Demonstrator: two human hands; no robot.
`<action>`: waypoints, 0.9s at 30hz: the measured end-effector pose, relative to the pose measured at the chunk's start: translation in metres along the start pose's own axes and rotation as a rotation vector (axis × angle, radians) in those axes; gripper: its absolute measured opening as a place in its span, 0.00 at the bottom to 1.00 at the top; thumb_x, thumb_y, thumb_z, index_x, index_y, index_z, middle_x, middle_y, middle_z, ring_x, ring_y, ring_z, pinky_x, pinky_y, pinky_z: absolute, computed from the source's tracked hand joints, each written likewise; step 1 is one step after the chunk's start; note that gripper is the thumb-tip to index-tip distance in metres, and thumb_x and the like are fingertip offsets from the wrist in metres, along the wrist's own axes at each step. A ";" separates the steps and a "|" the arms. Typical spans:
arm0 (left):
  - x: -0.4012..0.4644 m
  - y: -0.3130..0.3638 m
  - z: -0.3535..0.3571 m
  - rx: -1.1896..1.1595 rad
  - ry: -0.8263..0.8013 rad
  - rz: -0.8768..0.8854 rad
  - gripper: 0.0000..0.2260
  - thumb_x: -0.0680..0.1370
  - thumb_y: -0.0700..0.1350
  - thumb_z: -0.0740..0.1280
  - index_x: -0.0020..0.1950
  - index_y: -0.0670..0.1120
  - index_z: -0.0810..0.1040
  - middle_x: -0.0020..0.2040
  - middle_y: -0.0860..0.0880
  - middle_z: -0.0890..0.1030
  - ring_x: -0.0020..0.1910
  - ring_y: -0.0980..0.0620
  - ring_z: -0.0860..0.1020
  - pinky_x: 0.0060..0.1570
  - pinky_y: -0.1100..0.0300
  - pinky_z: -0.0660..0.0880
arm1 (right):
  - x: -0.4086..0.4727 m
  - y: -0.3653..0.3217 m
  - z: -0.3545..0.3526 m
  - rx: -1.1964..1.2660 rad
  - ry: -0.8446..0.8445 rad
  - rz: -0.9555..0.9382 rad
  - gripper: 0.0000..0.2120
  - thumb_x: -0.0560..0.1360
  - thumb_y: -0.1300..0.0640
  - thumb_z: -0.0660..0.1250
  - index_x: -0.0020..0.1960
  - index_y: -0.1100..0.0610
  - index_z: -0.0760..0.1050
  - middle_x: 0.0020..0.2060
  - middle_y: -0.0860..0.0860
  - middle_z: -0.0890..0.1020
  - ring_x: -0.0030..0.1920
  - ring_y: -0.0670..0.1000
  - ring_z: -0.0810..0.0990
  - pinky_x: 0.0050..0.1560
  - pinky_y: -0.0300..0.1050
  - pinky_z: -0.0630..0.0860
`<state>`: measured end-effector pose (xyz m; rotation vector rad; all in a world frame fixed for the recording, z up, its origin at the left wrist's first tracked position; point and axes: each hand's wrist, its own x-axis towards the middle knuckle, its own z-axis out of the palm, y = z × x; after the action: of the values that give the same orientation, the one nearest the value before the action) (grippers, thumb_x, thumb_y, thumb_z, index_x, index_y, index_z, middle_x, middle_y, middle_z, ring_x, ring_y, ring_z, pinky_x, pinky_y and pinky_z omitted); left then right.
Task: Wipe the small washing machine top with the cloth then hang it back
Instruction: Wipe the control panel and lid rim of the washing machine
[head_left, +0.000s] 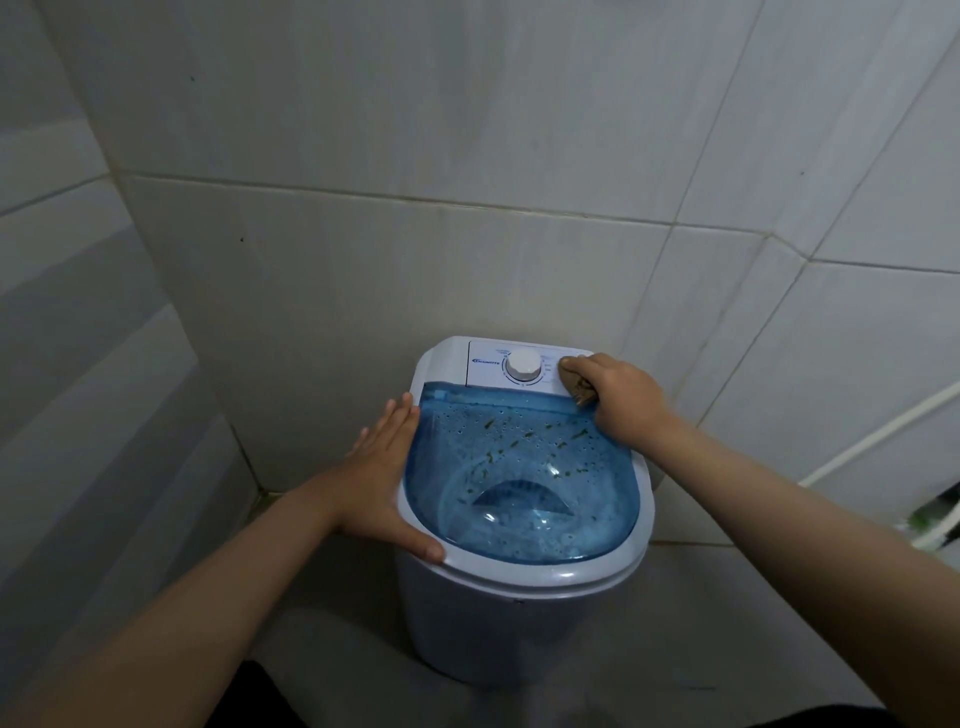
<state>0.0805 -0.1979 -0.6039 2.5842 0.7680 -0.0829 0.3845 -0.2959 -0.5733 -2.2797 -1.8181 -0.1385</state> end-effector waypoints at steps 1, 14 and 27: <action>0.000 0.000 0.000 0.003 -0.003 -0.004 0.70 0.51 0.76 0.69 0.74 0.49 0.27 0.73 0.53 0.24 0.71 0.53 0.25 0.71 0.50 0.34 | -0.004 -0.001 -0.001 -0.005 -0.008 0.002 0.32 0.64 0.71 0.63 0.66 0.53 0.69 0.62 0.55 0.76 0.56 0.62 0.76 0.43 0.50 0.75; -0.003 0.003 -0.003 0.028 -0.009 -0.017 0.70 0.51 0.77 0.68 0.74 0.47 0.28 0.73 0.52 0.26 0.71 0.52 0.26 0.72 0.48 0.35 | -0.001 -0.014 -0.057 0.033 -0.221 0.052 0.24 0.66 0.69 0.61 0.58 0.52 0.76 0.53 0.54 0.82 0.53 0.58 0.78 0.48 0.48 0.75; 0.000 -0.002 -0.001 0.029 -0.002 -0.004 0.70 0.51 0.78 0.68 0.74 0.48 0.28 0.73 0.52 0.26 0.72 0.52 0.26 0.72 0.48 0.35 | -0.076 -0.026 -0.016 0.130 -0.143 0.109 0.36 0.66 0.72 0.59 0.71 0.50 0.63 0.73 0.50 0.66 0.69 0.56 0.68 0.63 0.49 0.70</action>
<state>0.0796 -0.1963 -0.6041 2.6092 0.7772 -0.0981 0.3424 -0.3663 -0.5705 -2.3426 -1.7074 0.1594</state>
